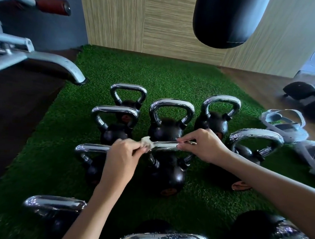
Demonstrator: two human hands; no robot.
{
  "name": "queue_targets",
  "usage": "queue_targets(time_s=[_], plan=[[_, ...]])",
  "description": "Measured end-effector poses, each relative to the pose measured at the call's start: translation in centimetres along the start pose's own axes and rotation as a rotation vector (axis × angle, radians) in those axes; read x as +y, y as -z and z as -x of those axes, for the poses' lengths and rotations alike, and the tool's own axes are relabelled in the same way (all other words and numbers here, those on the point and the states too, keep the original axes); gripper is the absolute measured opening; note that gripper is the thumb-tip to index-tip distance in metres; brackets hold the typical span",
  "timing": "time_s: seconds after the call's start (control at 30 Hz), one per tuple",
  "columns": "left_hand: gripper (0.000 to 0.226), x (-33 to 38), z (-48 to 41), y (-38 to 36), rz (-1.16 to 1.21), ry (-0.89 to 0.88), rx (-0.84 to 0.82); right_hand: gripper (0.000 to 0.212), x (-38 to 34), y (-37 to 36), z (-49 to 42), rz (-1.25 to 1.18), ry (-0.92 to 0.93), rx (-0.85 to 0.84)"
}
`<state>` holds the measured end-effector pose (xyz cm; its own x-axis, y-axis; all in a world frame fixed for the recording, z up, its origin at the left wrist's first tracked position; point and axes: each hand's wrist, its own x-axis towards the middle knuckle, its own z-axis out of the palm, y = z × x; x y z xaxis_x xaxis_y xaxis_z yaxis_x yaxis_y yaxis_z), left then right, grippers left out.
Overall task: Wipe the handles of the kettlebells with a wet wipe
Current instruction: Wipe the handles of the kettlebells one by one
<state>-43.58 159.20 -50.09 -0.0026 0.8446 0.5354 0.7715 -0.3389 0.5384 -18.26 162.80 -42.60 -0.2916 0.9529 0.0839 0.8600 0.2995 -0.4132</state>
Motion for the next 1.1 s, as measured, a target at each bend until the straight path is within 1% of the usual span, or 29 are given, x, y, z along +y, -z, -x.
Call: queue_targets(time_s=[0.07, 0.1, 0.13, 0.17, 0.2, 0.23, 0.27, 0.37, 0.4, 0.47, 0.53, 0.57, 0.63, 0.7, 0.73, 0.8, 0.87, 0.97, 1.03, 1.1], plan=[[0.009, -0.6, 0.6, 0.1, 0.041, 0.100, -0.043, 0.031, 0.0, 0.1, 0.0, 0.002, -0.004, 0.001], [0.006, -0.5, 0.7, 0.2, 0.070, 0.103, -0.054, 0.030, 0.0, 0.1, -0.2, 0.006, -0.004, -0.009], [0.011, -0.2, 0.6, 0.3, 0.092, 0.086, -0.048, 0.030, -0.1, 0.2, -0.3, 0.012, -0.006, -0.020], [0.020, 0.1, 0.4, 0.4, 0.094, 0.059, -0.042, 0.030, -0.1, 0.2, -0.5, 0.022, -0.010, -0.030], [0.024, 0.5, 0.3, 0.4, 0.070, 0.036, -0.035, 0.030, -0.1, 0.3, -0.6, 0.030, -0.014, -0.033], [0.017, 0.6, 0.4, 0.2, 0.034, 0.036, -0.028, 0.030, 0.0, 0.3, -0.7, 0.028, -0.019, -0.036], [0.007, 0.5, 0.7, 0.0, 0.038, 0.067, -0.022, 0.030, 0.1, 0.2, -0.7, 0.019, -0.019, -0.037], [0.026, -0.1, 2.6, -1.5, 0.186, 0.288, 0.000, 0.029, 0.1, 0.2, -0.6, -0.006, -0.022, -0.026], [0.024, 0.0, 3.2, -1.9, 0.249, 0.329, 0.016, 0.029, 0.1, 0.3, -0.5, -0.004, -0.016, -0.021], [0.016, 0.3, 4.0, -2.3, 0.338, 0.380, 0.043, 0.030, 0.0, 0.4, -0.5, 0.001, -0.004, -0.035], [0.018, 0.6, 4.6, -3.0, 0.343, 0.411, 0.068, 0.030, 0.0, 0.5, -0.6, 0.017, 0.014, -0.055], [0.024, 0.7, 4.8, -3.5, 0.339, 0.442, 0.068, 0.030, 0.1, 0.6, -0.7, 0.035, 0.028, -0.066], [0.036, 0.9, 5.4, -4.6, 0.379, 0.540, 0.038, 0.032, 0.3, 0.9, -0.9, 0.087, 0.065, -0.095], [0.035, 1.0, 5.4, -5.3, 0.461, 0.648, 0.012, 0.035, 0.6, 1.4, -1.3, 0.151, 0.081, -0.160], [0.033, 0.7, 5.3, -5.5, 0.482, 0.672, 0.009, 0.039, 1.0, 1.8, -1.5, 0.193, 0.077, -0.211], [0.032, 0.3, 5.0, -5.8, 0.471, 0.656, -0.003, 0.043, 2.0, 2.6, -1.7, 0.278, 0.045, -0.324], [0.031, 0.3, 4.9, -5.9, 0.449, 0.632, -0.003, 0.031, 3.1, 2.7, -1.5, 0.286, 0.032, -0.372], [0.035, 0.5, 4.6, -6.3, 0.427, 0.614, 0.006, 0.022, 3.5, 2.4, -0.8, 0.262, 0.029, -0.319], [0.037, -0.2, 3.5, -6.8, 0.401, 0.566, -0.008, 0.028, 2.8, 2.2, 0.0, 0.278, 0.008, -0.293], [0.042, -1.4, 1.4, -7.3, 0.370, 0.501, -0.060, 0.037, 1.9, 1.5, 1.6, 0.279, -0.059, -0.244]])
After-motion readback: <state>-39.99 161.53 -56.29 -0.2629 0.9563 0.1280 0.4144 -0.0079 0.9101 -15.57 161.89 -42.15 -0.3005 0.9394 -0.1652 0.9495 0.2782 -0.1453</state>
